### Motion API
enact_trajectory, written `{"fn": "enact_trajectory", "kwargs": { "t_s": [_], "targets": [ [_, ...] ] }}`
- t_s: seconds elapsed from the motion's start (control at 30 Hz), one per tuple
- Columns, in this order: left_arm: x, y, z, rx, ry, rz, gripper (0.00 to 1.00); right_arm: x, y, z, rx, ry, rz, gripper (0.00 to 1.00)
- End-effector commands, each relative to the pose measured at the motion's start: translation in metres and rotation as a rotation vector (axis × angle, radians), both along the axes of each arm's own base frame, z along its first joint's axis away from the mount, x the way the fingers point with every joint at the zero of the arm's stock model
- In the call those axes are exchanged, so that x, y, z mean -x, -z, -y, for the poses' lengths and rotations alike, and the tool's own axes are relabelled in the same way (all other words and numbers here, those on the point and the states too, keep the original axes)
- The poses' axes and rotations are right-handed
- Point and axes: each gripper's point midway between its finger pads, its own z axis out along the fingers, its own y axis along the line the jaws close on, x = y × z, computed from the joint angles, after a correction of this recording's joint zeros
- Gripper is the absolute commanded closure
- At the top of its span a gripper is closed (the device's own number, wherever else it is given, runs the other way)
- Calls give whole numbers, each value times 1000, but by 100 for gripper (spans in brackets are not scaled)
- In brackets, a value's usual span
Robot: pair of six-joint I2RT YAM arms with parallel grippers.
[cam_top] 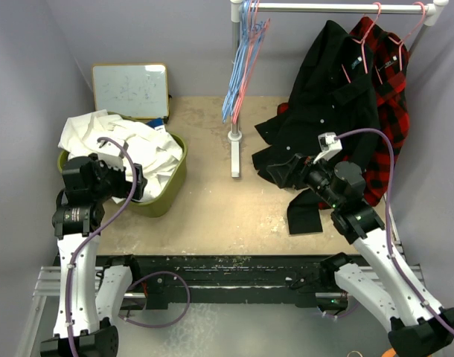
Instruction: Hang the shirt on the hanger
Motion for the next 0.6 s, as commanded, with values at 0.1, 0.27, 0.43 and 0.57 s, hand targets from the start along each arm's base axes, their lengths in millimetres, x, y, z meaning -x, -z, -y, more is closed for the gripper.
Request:
{"fn": "enact_trajectory", "kwargs": {
  "t_s": [0.1, 0.27, 0.43, 0.57],
  "targets": [
    [-19, 10, -5, 11, -6, -45, 1, 2, -52, -3, -8, -32, 151, 0],
    [-17, 8, 0, 20, 24, -23, 1, 8, -63, 3, 60, -37, 160, 0],
    [-20, -8, -13, -1, -60, 2, 1, 13, -68, 9, 85, -23, 160, 0],
    [-12, -36, -12, -123, 57, 7, 1, 19, -61, 9, 87, -37, 140, 0]
  ]
}}
